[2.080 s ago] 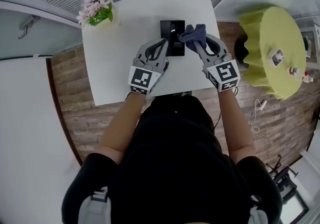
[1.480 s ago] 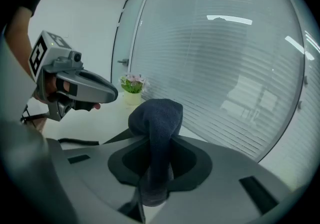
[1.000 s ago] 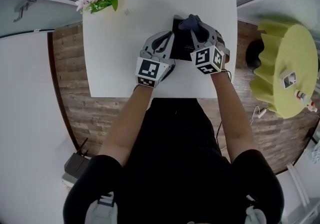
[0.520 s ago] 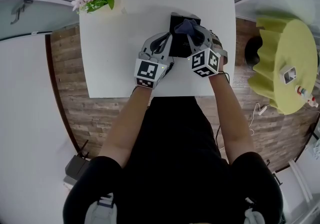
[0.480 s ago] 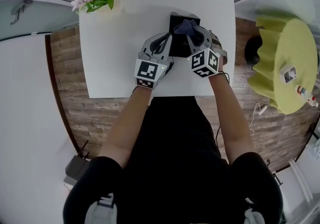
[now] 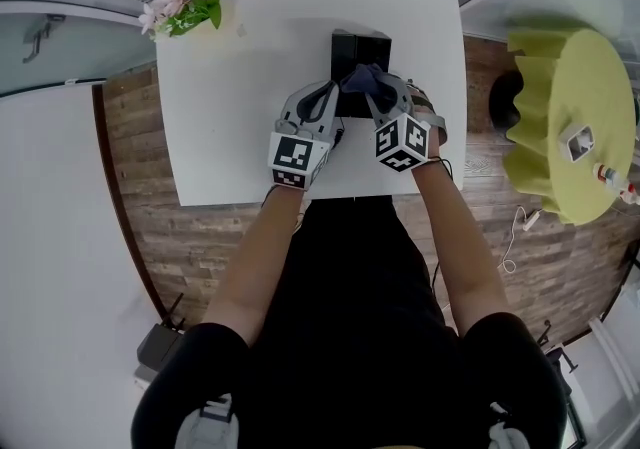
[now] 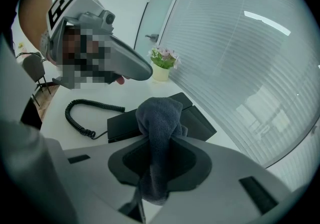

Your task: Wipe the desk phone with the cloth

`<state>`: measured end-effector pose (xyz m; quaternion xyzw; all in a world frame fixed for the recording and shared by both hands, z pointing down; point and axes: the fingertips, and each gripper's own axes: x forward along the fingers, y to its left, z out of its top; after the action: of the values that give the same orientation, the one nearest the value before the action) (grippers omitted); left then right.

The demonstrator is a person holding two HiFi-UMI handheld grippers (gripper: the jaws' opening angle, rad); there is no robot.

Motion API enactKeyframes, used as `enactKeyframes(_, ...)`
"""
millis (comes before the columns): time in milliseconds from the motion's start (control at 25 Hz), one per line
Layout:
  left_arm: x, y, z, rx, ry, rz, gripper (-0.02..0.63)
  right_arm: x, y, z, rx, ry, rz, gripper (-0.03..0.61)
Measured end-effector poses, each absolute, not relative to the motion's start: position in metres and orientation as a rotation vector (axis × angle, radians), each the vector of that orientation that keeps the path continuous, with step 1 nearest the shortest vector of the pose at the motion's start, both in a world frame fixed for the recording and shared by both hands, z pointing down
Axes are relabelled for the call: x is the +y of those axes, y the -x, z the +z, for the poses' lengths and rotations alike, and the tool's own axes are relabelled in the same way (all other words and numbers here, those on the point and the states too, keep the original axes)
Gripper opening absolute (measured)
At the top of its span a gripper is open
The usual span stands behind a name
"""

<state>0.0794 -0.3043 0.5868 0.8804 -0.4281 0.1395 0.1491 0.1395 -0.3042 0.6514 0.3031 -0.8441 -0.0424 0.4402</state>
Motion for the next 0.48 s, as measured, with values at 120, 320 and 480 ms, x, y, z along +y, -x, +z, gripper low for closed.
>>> enactKeyframes(120,-0.3,-0.081,0.592,-1.224,-2.528,0.412,0.011,-0.291,-0.138,0.658,-2.098,-0.736,-0.095,0.091)
enactKeyframes(320,-0.291,-0.083,0.602,-1.213,-2.517,0.436,0.011,-0.272,-0.137,0.667,-2.099,-0.711,-0.078,0.091)
enactKeyframes(480,-0.283,-0.081,0.611,-1.208,-2.499,0.461,0.011,-0.254,-0.135,0.675,-2.09,-0.676,-0.065,0.091)
